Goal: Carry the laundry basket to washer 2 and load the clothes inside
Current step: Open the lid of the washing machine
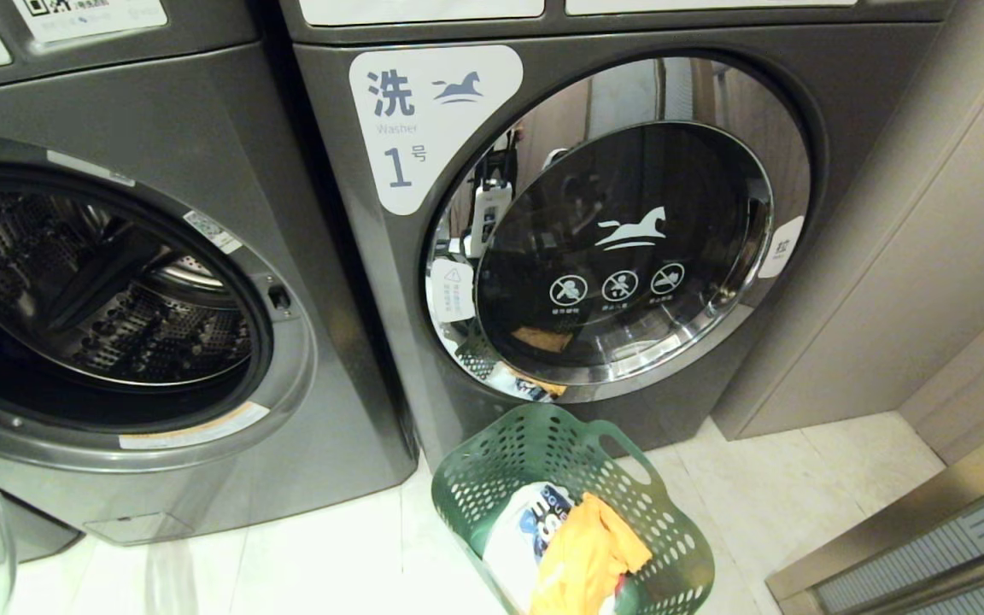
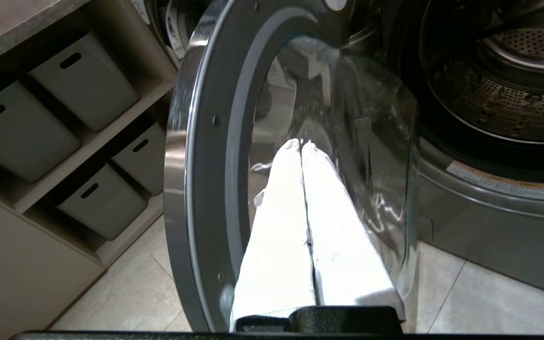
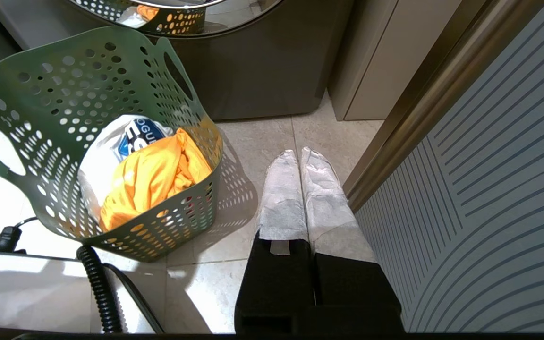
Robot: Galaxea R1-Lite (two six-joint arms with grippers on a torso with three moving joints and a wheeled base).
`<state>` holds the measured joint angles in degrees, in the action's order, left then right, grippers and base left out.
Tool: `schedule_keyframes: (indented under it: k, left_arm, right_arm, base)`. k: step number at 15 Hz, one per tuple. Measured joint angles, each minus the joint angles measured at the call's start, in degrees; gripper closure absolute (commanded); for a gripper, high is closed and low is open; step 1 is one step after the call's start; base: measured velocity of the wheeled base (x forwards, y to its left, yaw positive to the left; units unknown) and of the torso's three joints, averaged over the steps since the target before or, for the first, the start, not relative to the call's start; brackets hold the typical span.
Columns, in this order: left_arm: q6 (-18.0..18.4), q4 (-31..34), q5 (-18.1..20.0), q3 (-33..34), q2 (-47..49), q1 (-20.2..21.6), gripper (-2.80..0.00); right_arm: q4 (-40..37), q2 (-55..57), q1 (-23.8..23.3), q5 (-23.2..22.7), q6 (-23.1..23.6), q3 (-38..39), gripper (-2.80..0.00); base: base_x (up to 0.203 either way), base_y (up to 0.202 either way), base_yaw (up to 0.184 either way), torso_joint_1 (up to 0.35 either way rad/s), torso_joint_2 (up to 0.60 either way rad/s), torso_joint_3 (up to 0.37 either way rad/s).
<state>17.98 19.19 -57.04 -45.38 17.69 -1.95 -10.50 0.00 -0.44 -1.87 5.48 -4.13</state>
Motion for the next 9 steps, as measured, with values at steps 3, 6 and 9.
schedule_keyframes:
  k: [3,6,9]
  left_arm:
    - [-5.45,0.06,-0.19,-6.37,15.72,-1.11,0.0]
    - [-12.69,0.32,2.86,-7.67,30.42,4.04,0.0]
    - [-14.47,0.05,8.25,-7.11,39.12,18.41,0.0]
  right_arm:
    - [0.0,0.0,0.02,-0.11,0.16,0.0,0.0]
    - [0.02,0.0,0.02,-0.14,0.16,0.0,0.0]
    - [0.0,0.0,0.06,-0.06,-0.06,0.0,0.0]
  base:
    - [0.0,0.0,0.0,0.0,0.0,0.0]
    - [0.0,0.0,0.0,0.0,0.0,0.0]
    - [0.0,0.0,0.0,0.0,0.0,0.0]
